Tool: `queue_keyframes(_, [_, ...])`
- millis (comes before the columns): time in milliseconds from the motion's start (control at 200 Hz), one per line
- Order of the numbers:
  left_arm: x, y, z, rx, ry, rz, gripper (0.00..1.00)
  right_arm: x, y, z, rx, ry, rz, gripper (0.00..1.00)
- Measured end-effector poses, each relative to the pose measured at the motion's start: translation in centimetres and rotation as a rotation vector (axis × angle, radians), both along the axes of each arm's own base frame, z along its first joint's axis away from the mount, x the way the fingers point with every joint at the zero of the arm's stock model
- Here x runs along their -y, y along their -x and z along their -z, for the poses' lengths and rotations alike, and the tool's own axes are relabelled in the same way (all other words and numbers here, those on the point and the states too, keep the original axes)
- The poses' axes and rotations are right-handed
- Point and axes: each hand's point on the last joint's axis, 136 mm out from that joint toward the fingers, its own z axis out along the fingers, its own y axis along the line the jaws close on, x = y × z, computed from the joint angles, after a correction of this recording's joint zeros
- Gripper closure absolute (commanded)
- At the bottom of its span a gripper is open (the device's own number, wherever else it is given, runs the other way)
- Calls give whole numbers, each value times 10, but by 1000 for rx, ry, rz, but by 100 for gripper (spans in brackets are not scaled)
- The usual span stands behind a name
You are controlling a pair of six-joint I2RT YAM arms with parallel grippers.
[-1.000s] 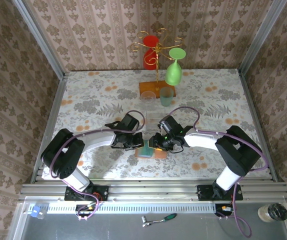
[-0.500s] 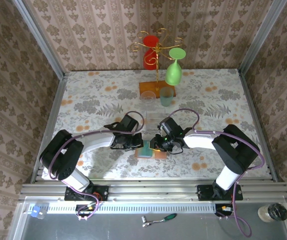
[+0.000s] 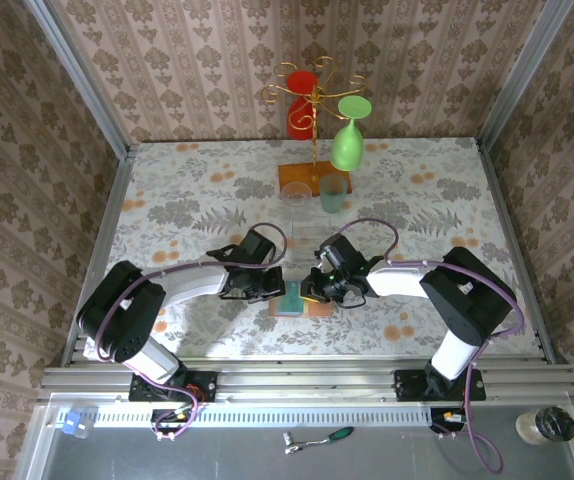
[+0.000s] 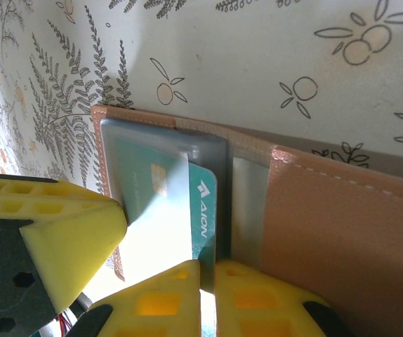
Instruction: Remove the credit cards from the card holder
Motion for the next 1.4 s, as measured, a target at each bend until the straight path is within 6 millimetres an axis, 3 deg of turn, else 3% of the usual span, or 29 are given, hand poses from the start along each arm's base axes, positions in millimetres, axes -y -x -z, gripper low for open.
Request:
queue_keyframes(355, [0,0,0,-2,-1,-6,95,7,-1,-6,11,2,4,97])
queue_keyframes(600, [0,0,0,-3,-1,-6,95,26,3,-17,9,41,10,98])
queue_keyframes(865, [0,0,0,-6,0,-8,95,41,11,-12,-19,106,6,99])
queue_keyframes(1065, [0,1,1,-7,4,-10,94,42,9,-26,-4,120,-2,99])
queue_keyframes(1395, [-5,1,-8,7,7,-39,77,41,11,-31,-14,146,-12,99])
